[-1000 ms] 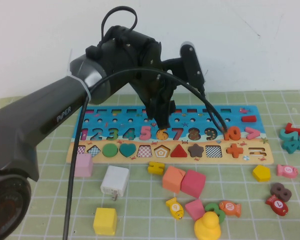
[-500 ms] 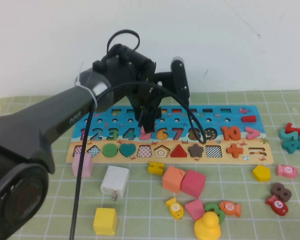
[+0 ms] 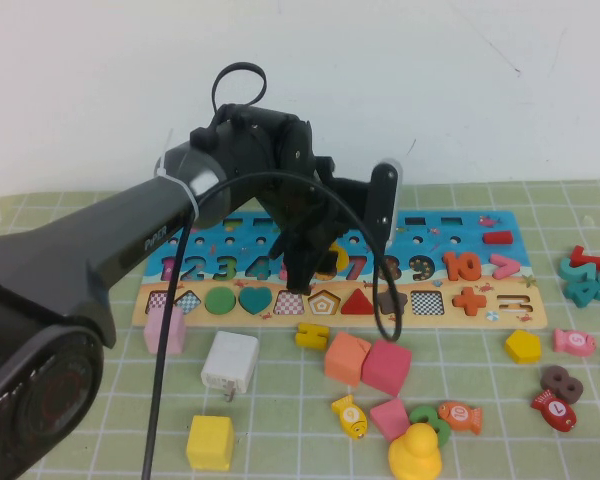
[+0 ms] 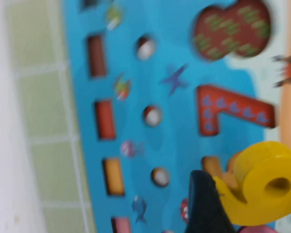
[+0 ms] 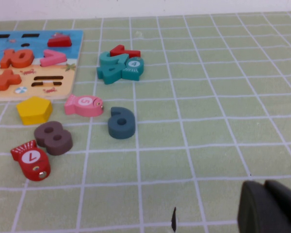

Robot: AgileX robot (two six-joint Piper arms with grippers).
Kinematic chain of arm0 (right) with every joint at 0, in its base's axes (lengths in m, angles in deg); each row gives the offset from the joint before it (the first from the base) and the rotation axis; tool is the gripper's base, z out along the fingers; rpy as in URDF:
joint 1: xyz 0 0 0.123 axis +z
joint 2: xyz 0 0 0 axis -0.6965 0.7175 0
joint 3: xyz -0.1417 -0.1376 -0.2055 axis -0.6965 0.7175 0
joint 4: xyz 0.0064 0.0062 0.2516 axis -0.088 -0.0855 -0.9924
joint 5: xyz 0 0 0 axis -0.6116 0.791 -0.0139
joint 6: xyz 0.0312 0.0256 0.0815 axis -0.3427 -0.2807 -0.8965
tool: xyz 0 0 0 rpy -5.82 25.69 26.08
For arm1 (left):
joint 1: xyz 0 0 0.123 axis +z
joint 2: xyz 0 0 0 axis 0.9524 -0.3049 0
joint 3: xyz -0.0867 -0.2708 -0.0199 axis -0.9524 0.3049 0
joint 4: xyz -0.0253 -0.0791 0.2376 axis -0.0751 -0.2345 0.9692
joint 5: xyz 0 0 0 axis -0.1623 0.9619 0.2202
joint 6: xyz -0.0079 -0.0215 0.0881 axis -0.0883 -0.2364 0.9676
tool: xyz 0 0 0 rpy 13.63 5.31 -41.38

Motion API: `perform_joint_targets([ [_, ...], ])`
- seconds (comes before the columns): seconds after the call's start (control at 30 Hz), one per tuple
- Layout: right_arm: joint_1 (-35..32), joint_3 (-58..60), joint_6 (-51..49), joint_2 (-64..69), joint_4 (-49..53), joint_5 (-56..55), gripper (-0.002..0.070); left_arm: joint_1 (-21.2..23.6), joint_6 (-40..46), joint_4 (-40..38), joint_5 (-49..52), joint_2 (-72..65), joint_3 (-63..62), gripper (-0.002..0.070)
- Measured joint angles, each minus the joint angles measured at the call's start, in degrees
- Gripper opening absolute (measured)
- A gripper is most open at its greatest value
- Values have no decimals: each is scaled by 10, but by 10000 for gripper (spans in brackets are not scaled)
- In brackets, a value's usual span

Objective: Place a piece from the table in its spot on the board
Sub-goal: Place the "number 6" into the hole of the number 6

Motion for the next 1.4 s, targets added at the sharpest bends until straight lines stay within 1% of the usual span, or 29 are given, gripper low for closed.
perform_joint_targets([
  [0.07,0,0,0,0,0,0,-1,0,28,-8,4,-3,0,350],
  [0.17,0,0,0,0,0,0,-1,0,41,-11,5,-10,0,350],
  [0.33,0,0,0,0,0,0,-1,0,45,-12,5,-21,-1,350],
  [0.67,0,0,0,0,0,0,-1,1,46,18,-5,-27,-1,350],
  [0.93,0,0,0,0,0,0,-1,10,43,12,-10,-27,-1,351],
  [1.0,0,0,0,0,0,0,-1,11,37,9,-11,-28,-1,369],
  [1.13,0,0,0,0,0,0,-1,11,20,8,-22,-28,-1,461],
  [1.2,0,0,0,0,0,0,-1,11,15,6,-25,-28,-1,489],
  [1.4,0,0,0,0,0,0,-1,11,15,6,-27,-28,-1,505],
])
